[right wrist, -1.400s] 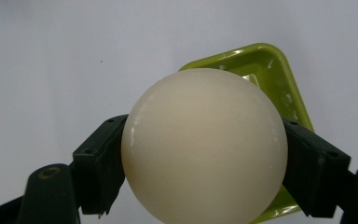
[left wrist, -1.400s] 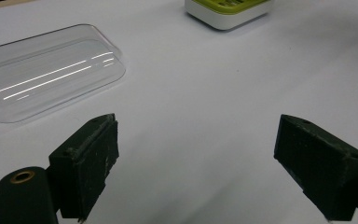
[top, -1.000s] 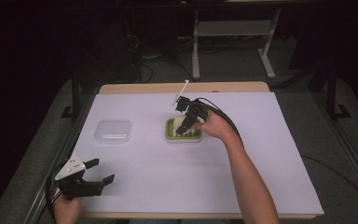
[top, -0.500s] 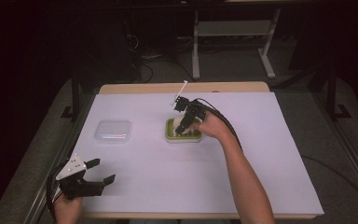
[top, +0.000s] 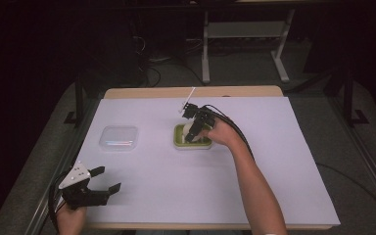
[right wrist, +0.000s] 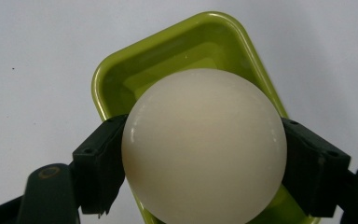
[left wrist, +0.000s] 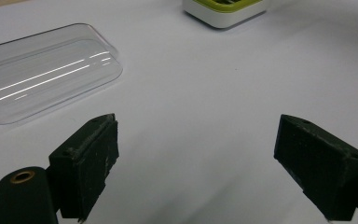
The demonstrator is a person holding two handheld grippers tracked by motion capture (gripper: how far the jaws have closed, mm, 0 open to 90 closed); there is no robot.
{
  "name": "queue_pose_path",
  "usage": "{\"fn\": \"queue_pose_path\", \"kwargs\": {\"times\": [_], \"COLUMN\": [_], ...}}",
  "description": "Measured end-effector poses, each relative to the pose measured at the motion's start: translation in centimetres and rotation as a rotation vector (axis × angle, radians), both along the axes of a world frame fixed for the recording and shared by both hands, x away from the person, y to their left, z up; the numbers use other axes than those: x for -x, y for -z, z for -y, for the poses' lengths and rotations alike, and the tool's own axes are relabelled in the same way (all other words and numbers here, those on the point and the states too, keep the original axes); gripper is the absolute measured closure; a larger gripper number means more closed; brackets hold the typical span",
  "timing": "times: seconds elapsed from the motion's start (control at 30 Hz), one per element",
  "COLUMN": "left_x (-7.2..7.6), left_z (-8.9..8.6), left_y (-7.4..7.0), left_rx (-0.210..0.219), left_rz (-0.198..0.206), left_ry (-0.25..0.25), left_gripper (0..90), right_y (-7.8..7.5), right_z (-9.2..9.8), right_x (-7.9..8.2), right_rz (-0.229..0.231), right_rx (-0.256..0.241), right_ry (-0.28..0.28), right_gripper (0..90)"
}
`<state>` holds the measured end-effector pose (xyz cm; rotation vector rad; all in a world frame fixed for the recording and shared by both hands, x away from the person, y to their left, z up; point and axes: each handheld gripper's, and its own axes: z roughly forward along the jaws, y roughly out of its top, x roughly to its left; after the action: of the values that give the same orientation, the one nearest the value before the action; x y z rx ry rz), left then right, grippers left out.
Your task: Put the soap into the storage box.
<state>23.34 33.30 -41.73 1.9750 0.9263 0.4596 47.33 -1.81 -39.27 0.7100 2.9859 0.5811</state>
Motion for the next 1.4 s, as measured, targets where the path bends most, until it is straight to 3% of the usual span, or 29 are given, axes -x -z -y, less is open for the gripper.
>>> {"fn": "queue_pose_path", "kwargs": {"times": [1.4], "left_x": [0.02], "left_z": [-0.06], "left_y": [-0.02], "left_rx": [0.002], "left_rz": [0.004], "left_ry": [-0.004], "left_gripper": [13.0], "right_y": [0.6], "right_z": [0.07], "right_x": [-0.37], "right_rz": [-0.01], "right_rx": [0.022], "right_ry": [0.024], "right_gripper": [22.4]}}
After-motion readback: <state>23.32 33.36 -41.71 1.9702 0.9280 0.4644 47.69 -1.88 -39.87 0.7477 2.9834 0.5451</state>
